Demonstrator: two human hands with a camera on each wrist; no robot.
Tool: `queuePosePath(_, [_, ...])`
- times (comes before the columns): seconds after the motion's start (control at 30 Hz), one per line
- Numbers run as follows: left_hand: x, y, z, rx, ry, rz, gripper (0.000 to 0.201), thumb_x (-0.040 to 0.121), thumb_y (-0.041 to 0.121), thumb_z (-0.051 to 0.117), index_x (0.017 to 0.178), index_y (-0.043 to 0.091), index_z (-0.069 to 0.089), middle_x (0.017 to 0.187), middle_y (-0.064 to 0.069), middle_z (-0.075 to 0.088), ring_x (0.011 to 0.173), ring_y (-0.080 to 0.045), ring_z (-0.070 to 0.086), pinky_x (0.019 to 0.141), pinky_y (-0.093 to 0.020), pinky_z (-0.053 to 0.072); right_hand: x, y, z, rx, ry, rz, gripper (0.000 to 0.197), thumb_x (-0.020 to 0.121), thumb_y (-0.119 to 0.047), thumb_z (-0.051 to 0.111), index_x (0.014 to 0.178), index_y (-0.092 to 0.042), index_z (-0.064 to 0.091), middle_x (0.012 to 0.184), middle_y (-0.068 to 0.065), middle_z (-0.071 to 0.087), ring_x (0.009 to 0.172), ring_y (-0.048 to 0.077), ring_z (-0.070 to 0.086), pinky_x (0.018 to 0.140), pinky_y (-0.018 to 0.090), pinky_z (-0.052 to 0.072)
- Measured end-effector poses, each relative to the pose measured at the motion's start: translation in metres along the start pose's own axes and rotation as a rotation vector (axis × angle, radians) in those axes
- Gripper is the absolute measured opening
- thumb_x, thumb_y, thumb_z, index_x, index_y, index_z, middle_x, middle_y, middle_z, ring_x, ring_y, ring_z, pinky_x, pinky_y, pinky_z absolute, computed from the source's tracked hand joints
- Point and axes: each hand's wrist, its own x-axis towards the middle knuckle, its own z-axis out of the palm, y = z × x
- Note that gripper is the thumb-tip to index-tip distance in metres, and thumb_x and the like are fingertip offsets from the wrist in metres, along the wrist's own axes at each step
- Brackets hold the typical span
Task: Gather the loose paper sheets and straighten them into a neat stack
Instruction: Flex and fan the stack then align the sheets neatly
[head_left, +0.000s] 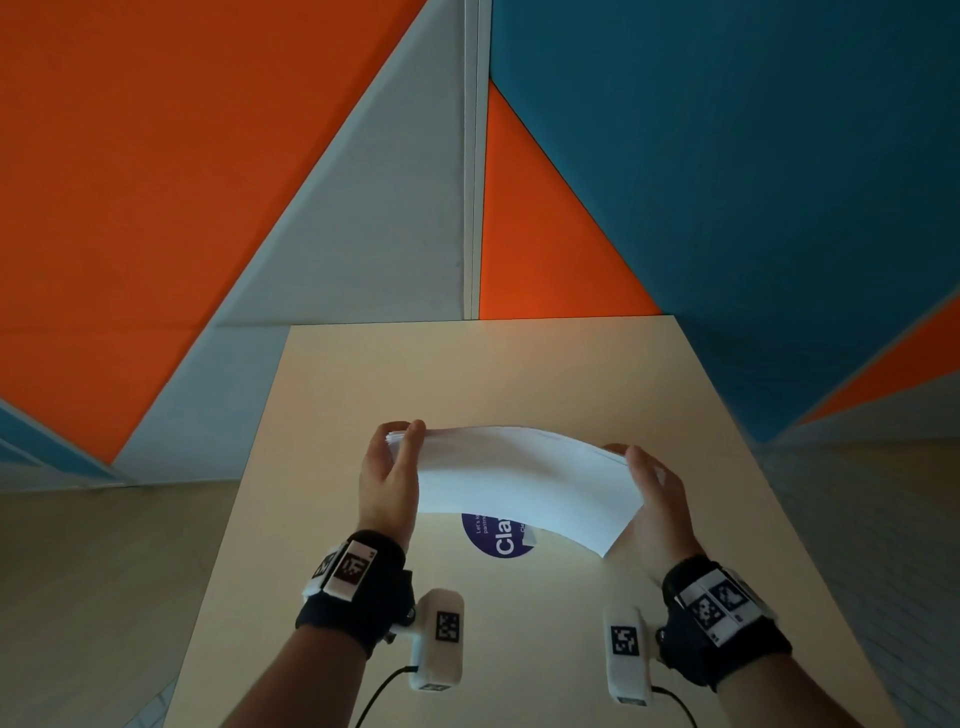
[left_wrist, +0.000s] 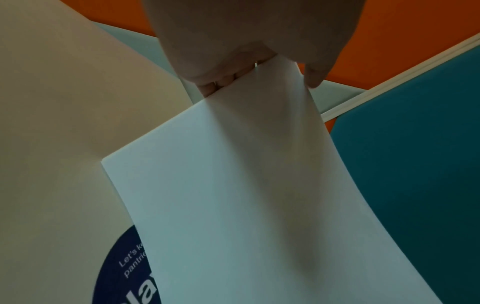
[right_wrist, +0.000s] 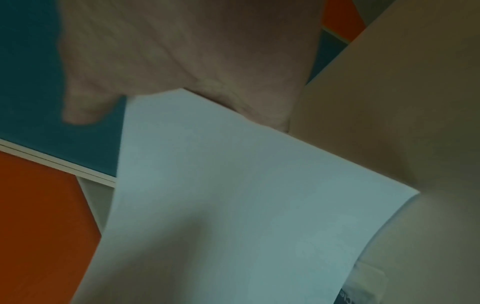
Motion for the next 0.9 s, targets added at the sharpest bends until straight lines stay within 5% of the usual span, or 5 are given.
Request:
queuePosePath(0.17, [0.003,0.000,-0.002,0.000,0.017,-0.005,0.017,0.085,0.036,0.056,0.084,0.019,0.061,0.079,0.006,0.061,0.078,-0.013,0.055,0.075,-0.030,0.042,0.002,-0.005,0.004,0.044,0.064,0.097,0.028,0.097,-0.027,0.048,0.086,-0.006,0.064,0.081,0.012,0.063,0.062,0.018,0.064,0.050,0.025,0.048])
queuePosePath(0.33, [0.005,-0.002,-0.006,0.004,-0.028,0.027,0.021,0.081,0.042,0.058,0.086,0.021,0.059,0.081,0.006,0.061,0.080,-0.013,0.055,0.076,-0.030,0.042,0.001,-0.008,0.007,0.064,0.046,0.067,0.028,0.081,-0.034,0.054,0.080,-0.008,0.065,0.081,0.011,0.065,0.068,0.022,0.063,0.055,0.030,0.048])
queuePosePath(0.47, [0.007,-0.011,-0.006,0.026,-0.052,0.017,0.025,0.076,0.049,0.063,0.087,0.027,0.060,0.089,0.001,0.066,0.088,-0.021,0.061,0.083,-0.041,0.048,0.000,-0.007,0.009,0.076,0.047,0.011,0.027,0.077,-0.028,0.056,0.090,-0.005,0.065,0.083,0.009,0.066,0.068,0.019,0.064,0.056,0.027,0.049])
queuePosePath(0.77, [0.007,-0.009,-0.005,-0.007,-0.067,0.009,0.020,0.075,0.046,0.063,0.083,0.028,0.060,0.086,0.002,0.065,0.084,-0.020,0.060,0.081,-0.042,0.048,0.004,-0.008,0.006,0.022,0.064,-0.008,0.025,0.073,-0.024,0.057,0.087,-0.004,0.065,0.082,0.010,0.067,0.069,0.021,0.062,0.059,0.031,0.046])
queuePosePath(0.9, [0.007,-0.008,-0.006,-0.049,-0.068,0.000,0.019,0.074,0.046,0.062,0.081,0.028,0.059,0.079,0.007,0.062,0.078,-0.016,0.057,0.075,-0.034,0.045,0.006,-0.005,0.004,0.008,0.069,-0.016,0.021,0.072,-0.021,0.056,0.084,-0.007,0.067,0.083,0.009,0.067,0.074,0.024,0.061,0.063,0.033,0.044])
